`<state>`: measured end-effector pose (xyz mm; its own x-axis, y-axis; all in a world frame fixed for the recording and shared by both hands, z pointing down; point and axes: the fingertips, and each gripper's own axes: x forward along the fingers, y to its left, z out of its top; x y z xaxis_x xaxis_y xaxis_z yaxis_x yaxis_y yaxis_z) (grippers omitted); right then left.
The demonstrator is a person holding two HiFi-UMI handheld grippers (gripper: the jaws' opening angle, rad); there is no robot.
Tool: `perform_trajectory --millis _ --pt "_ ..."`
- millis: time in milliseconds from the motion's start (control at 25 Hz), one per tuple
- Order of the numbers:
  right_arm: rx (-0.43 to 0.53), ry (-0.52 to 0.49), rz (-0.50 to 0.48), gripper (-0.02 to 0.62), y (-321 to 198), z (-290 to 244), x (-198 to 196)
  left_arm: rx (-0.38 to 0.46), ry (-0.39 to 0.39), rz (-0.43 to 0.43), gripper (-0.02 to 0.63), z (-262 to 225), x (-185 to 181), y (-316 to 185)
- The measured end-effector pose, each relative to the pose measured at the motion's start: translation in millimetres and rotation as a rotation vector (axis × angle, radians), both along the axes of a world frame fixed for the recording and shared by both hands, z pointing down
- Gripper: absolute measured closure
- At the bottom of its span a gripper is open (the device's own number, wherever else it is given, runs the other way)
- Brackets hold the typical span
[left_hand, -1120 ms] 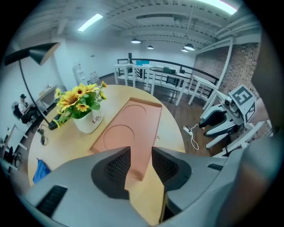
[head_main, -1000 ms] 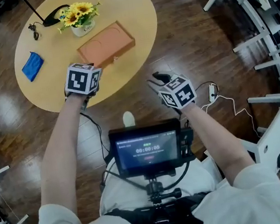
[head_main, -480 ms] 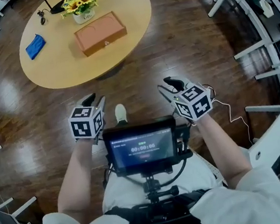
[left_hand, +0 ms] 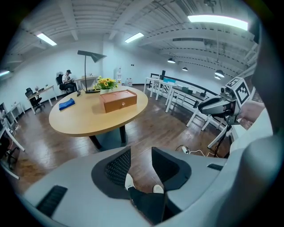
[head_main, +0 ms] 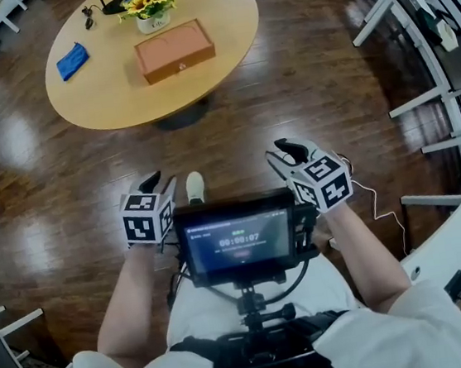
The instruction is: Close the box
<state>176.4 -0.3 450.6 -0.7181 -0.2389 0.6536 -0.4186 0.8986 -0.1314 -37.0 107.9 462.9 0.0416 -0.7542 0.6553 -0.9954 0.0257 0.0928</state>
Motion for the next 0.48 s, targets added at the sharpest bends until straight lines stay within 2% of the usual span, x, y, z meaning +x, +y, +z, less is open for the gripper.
perform_trajectory --millis 480 --pt "0.018 -0.014 0.021 0.465 -5.1 -4.9 3.7 0.018 -0.01 0.009 0.456 -4.4 -3.7 -5.5"
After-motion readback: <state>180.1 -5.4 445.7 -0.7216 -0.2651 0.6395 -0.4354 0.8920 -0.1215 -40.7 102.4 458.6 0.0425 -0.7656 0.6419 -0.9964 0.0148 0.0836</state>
